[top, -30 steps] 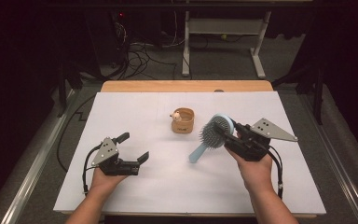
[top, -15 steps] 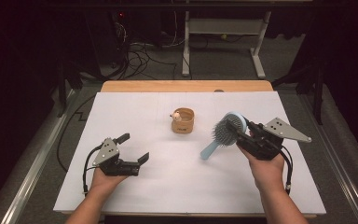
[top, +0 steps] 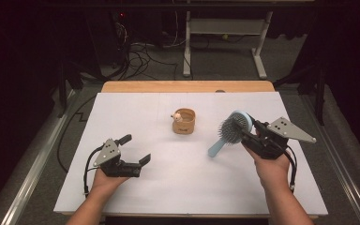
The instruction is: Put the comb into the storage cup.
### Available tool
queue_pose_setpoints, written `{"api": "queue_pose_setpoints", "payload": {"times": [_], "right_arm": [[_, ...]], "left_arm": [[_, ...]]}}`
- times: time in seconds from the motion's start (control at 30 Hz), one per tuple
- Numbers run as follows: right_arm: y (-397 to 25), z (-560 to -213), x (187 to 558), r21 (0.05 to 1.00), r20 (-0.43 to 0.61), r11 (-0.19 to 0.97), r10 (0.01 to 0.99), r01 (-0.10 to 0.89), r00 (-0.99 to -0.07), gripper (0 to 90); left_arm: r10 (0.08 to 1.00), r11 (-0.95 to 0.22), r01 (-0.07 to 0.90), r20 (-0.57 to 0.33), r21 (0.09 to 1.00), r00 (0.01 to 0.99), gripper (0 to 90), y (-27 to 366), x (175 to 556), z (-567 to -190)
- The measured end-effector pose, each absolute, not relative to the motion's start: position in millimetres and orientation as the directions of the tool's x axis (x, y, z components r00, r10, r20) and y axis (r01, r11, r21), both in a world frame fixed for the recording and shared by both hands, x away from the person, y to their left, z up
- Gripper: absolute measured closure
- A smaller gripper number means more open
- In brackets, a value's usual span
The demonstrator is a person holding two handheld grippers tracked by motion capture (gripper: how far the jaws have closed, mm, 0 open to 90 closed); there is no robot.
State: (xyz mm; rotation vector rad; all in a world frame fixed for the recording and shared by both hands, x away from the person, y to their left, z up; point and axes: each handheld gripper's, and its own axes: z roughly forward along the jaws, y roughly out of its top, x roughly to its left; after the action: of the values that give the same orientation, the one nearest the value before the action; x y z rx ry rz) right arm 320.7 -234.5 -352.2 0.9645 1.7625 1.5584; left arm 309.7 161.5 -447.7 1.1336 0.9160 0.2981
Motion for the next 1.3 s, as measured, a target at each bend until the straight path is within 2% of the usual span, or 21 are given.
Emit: {"api": "queue_pose_setpoints", "payload": {"times": [1.3], "right_arm": [[-202.2,-323.5,336.7,0.999,-0.009,0.034,0.81,0.031,-0.587,59.4]], "left_arm": [[0.622,0.42,0.228,-0.462,0.878,0.632,0.7,160.1,307.8,-449.9]]}}
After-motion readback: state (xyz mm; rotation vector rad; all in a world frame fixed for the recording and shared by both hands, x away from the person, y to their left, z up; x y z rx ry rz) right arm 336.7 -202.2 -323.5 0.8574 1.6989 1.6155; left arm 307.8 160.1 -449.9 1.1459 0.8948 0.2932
